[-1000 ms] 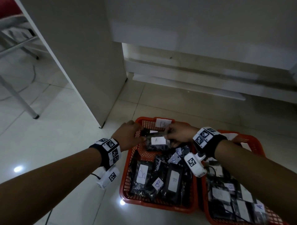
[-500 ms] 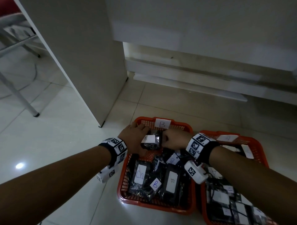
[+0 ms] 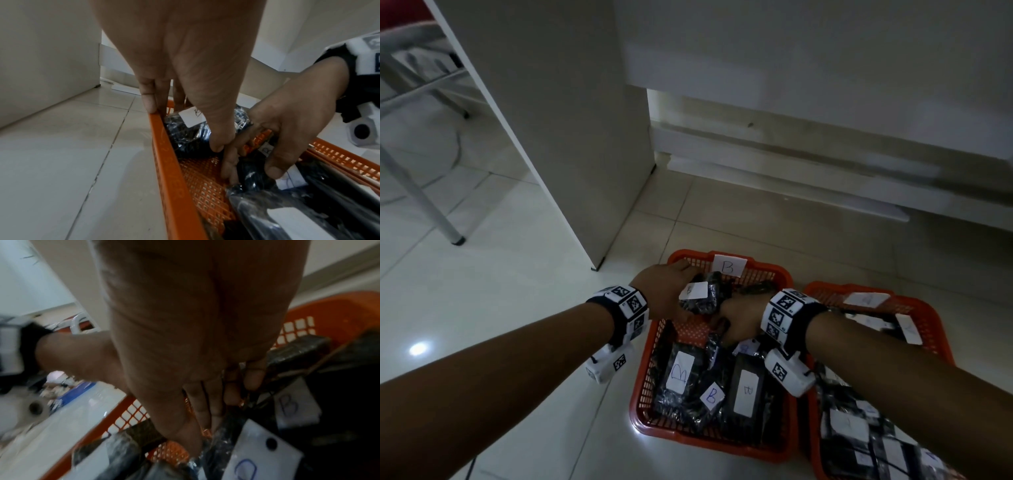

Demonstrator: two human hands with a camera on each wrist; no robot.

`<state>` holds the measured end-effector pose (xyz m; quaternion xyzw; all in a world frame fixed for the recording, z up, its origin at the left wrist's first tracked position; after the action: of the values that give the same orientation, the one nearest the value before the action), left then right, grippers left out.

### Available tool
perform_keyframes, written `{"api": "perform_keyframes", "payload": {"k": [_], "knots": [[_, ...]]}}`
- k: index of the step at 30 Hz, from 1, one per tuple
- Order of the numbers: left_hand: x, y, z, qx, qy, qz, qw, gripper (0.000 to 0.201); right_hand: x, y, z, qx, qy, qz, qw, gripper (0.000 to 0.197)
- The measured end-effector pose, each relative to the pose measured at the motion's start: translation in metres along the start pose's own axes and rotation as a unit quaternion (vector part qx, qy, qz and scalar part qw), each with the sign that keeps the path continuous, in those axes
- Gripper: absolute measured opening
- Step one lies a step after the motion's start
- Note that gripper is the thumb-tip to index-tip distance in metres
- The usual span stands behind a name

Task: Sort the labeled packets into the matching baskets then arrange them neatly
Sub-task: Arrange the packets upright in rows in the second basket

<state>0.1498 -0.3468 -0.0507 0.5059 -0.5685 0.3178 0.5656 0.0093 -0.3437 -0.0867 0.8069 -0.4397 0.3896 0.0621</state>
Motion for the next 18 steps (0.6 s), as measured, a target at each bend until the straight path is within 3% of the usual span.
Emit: {"api": "perform_keyframes", "payload": {"k": [5, 9, 15, 18], "knots": [[-0.003, -0.001, 0.002, -0.009, 0.000, 0.030, 1.000, 0.094, 0.004, 0.007, -0.004, 0.012, 0.024, 0.087, 0.996, 0.036], [-0.009, 0.001, 0.002, -0.010, -0.023, 0.058, 0.998, 0.096, 0.006, 0.014, -0.010, 0.016, 0.053, 0.115, 0.992, 0.028], [-0.031, 0.014, -0.003, -0.013, -0.070, 0.104, 0.992, 0.091, 0.027, 0.043, -0.028, -0.024, 0.212, 0.212, 0.954, 0.013], [-0.032, 0.016, -0.003, -0.007, -0.068, 0.110, 0.992, 0.089, 0.036, 0.056, -0.036, -0.041, 0.255, 0.221, 0.941, 0.010]]}}
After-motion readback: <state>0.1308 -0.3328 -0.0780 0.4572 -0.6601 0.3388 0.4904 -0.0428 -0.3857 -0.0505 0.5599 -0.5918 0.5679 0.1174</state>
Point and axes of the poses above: each hand's wrist, its own z-axis towards the middle knuckle, its own x-axis out of the back of the hand, y = z × x, the point moved 8 cm from there along z, towards the middle knuckle, and after that the axes turned 9 degrees about y, right-handed, at the moved point
